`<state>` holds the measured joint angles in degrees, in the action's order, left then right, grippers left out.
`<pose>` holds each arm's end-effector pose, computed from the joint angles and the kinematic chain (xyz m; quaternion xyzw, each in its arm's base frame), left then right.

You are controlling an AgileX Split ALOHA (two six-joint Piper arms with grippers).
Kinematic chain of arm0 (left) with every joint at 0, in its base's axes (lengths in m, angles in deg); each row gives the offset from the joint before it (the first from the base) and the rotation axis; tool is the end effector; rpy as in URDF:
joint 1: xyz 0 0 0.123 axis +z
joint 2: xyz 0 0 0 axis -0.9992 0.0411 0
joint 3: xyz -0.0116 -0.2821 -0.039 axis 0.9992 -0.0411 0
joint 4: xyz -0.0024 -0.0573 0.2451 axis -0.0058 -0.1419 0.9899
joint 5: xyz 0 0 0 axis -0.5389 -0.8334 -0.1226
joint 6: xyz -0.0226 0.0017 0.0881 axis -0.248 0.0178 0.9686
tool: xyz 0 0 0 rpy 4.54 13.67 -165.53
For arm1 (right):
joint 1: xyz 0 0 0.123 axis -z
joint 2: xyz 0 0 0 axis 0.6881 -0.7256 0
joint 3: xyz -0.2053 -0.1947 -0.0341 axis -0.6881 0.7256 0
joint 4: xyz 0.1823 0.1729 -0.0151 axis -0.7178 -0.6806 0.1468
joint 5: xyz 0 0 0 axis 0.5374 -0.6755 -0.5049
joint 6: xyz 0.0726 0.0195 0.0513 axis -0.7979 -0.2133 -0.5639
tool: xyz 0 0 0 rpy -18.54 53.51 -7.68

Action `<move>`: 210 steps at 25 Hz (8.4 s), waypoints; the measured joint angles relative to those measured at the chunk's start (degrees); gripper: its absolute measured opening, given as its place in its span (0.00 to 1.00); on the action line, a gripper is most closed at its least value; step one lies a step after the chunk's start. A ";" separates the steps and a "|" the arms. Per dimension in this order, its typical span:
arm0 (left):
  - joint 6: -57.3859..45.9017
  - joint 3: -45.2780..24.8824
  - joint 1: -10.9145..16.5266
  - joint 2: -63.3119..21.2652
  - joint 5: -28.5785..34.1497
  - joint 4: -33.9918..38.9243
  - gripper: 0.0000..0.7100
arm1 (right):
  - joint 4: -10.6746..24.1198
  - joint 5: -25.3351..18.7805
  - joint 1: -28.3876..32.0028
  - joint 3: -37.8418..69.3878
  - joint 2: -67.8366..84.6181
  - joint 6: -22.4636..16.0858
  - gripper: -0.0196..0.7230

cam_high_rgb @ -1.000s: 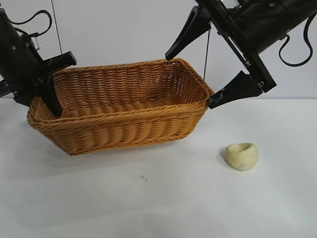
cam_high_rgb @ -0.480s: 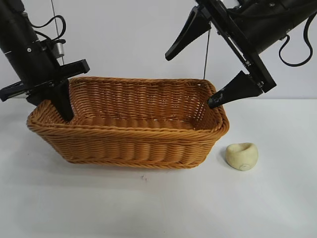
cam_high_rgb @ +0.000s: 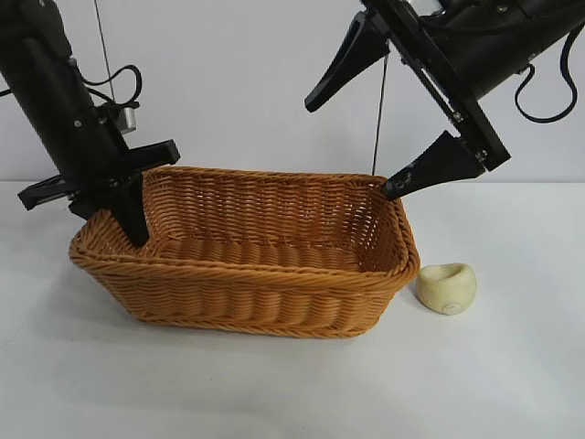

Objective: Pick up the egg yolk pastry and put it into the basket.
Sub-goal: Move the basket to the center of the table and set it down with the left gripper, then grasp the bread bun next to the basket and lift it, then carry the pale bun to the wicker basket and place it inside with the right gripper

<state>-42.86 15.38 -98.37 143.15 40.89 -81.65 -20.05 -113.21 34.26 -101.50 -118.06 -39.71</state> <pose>0.4255 -0.1098 0.1327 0.0349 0.9857 -0.1640 0.0153 0.3411 0.1189 0.2387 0.0258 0.9226 0.3841 0.0253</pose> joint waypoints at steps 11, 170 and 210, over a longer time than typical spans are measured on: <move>-1.05 0.00 0.00 0.32 -0.10 -0.29 0.18 | 0.00 -0.13 0.00 0.00 0.00 0.00 0.96; -2.99 -64.00 6.67 -127.76 3.31 18.72 0.88 | 28.59 6.70 6.58 -11.67 -24.03 -15.22 0.76; -2.99 -64.00 6.67 -127.76 3.31 18.83 0.88 | 26.34 2.99 -5.36 -15.65 -3.33 -13.93 0.06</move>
<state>-45.84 -48.62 -91.71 15.39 44.20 -62.82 6.30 -110.22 28.90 -117.16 -121.39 -53.63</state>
